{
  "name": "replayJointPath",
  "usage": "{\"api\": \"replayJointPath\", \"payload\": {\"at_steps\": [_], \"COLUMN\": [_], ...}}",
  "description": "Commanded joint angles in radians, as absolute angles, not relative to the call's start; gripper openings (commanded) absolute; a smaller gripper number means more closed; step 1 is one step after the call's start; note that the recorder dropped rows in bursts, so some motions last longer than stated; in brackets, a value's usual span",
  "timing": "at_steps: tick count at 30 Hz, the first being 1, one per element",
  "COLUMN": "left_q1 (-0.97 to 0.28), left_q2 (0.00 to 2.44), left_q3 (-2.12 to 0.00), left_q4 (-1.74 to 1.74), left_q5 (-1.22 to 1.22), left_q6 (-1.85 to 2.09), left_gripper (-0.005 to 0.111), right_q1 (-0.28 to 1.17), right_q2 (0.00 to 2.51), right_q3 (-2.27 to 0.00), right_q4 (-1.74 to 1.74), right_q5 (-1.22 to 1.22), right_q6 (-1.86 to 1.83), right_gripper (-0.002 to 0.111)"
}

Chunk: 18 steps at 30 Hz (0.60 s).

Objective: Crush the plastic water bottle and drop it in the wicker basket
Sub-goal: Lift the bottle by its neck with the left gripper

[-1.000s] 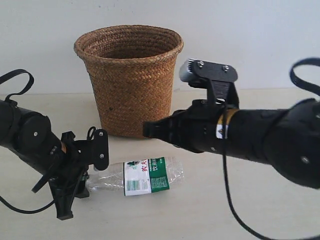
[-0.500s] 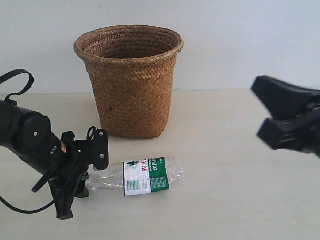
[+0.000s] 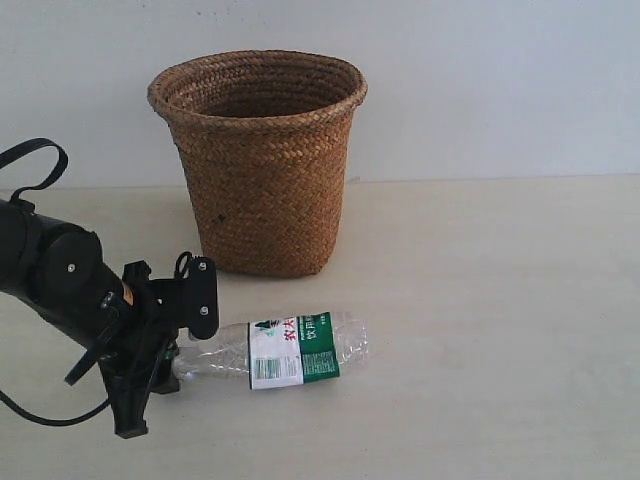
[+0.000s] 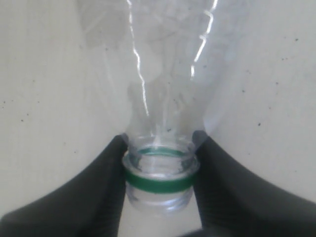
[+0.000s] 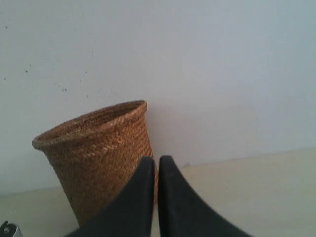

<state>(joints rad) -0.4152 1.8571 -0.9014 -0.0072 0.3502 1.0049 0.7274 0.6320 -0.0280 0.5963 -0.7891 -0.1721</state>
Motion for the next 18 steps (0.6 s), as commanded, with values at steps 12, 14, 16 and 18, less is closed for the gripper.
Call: {"api": "replayJointPath", "payload": {"at_steps": [12,14,16,18], "left_q1": [-0.449,-0.468,-0.494,-0.511], "left_q2": [1.788,1.748,1.706,1.655], "left_q3": [-0.901,-0.901,-0.901,-0.901], "left_q4": [-0.029,-0.046,-0.049,-0.049], "left_q5": [0.396,0.413,0.444,0.464], "left_q6": [1.004,1.004,1.004,1.004], "left_gripper": [0.004,0.004,0.004,0.004], "right_q1": [0.735,0.764,0.765,0.752], "right_q2": [0.627,0.605,0.586,0.525], "right_q3": [-0.020,-0.020,-0.020,-0.020], "right_q4": [0.611,0.630,0.619,0.619], "right_q5": [-0.709,-0.711,-0.709,-0.696], "right_q6": [-0.168,-0.166,-0.166,-0.166], "right_gripper": [0.000,0.000,0.000,0.000]}}
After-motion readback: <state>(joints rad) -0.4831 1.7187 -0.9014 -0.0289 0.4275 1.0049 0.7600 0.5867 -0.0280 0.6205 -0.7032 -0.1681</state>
